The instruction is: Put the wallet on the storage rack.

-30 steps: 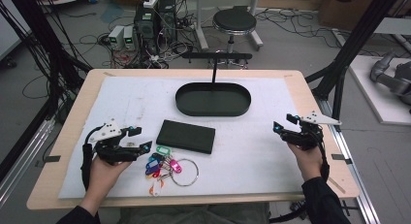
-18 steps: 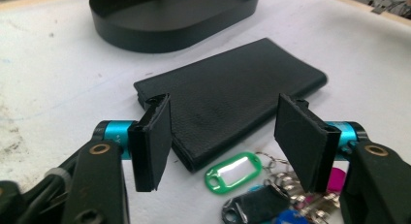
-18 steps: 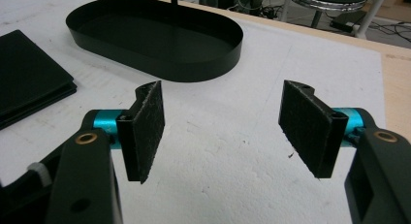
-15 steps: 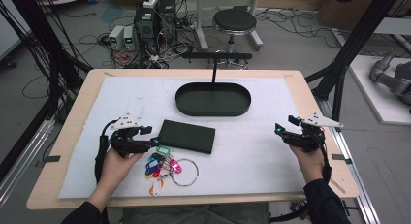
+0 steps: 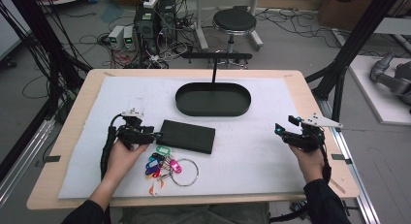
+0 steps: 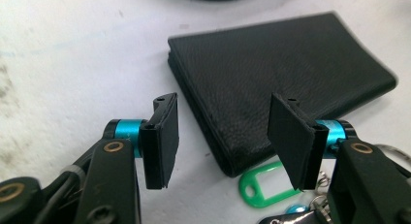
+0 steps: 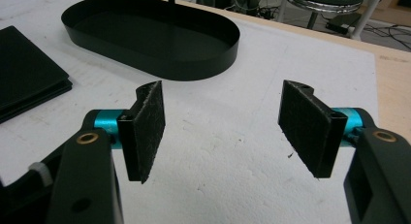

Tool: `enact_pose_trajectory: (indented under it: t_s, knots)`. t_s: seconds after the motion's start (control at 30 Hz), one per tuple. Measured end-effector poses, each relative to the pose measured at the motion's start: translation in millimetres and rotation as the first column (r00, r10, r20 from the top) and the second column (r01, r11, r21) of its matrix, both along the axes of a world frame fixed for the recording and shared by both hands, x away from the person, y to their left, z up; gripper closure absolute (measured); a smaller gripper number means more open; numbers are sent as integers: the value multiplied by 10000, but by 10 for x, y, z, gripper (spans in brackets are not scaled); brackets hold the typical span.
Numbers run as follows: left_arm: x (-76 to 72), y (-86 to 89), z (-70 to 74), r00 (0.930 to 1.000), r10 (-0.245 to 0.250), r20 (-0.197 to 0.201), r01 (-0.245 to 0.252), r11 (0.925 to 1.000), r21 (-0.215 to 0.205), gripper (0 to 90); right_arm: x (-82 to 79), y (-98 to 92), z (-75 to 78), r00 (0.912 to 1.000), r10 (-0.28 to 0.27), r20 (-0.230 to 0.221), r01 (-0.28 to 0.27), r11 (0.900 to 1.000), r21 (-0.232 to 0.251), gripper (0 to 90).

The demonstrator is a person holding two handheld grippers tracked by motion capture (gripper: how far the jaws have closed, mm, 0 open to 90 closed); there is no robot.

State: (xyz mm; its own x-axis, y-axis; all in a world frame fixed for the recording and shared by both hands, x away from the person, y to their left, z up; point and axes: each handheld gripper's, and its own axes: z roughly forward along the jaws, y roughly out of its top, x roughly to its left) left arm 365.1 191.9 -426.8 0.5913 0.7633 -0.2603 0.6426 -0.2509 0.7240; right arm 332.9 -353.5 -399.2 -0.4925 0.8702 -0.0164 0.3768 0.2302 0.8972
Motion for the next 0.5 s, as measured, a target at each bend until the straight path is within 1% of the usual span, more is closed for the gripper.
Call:
enact_pose_trajectory:
  t_s: [0.1, 0.13, 0.17, 0.23, 0.3, 0.4, 0.43, 0.47, 0.5]
  knots:
    - [27, 9, -14, 9998, 147, -120, -148, 9998, -140, 446, 5, 18, -3, 10000, 49, 41, -49, 9999, -97, 341]
    - [35, 12, -23, 9997, 163, -178, -165, 9998, -107, 446, 5, 18, -3, 10000, 49, 41, -49, 9999, -97, 341]
    - [44, 14, -38, 9990, 237, -387, -236, 9997, 26, 446, 3, 24, -2, 10000, 75, 43, -75, 9999, -116, 342]
    - [44, 9, -65, 9969, 327, -716, -319, 9994, 119, 442, -2, 35, 0, 9999, 115, 61, -114, 9997, -194, 342]
    - [8, 19, -101, 9943, 528, -925, -547, 9983, -177, 442, -3, 44, 0, 9999, 129, 110, -127, 9996, -262, 342]
    - [-35, 25, -150, 9887, 883, -1209, -971, 9929, -689, 447, 0, 49, 0, 9998, 159, 114, -156, 9995, -272, 343]
    - [-45, 22, -151, 9880, 942, -1225, -1033, 9922, -695, 450, 2, 52, -1, 9998, 182, 101, -180, 9995, -278, 343]
    - [-49, 15, -144, 9872, 947, -1280, -1041, 9922, -682, 493, 3, 60, -2, 9997, 203, 115, -199, 9993, -306, 343]
    - [-46, 15, -151, 9849, 779, -1548, -936, 9909, -972, 493, 3, 60, -2, 9997, 203, 115, -199, 9993, -306, 343]
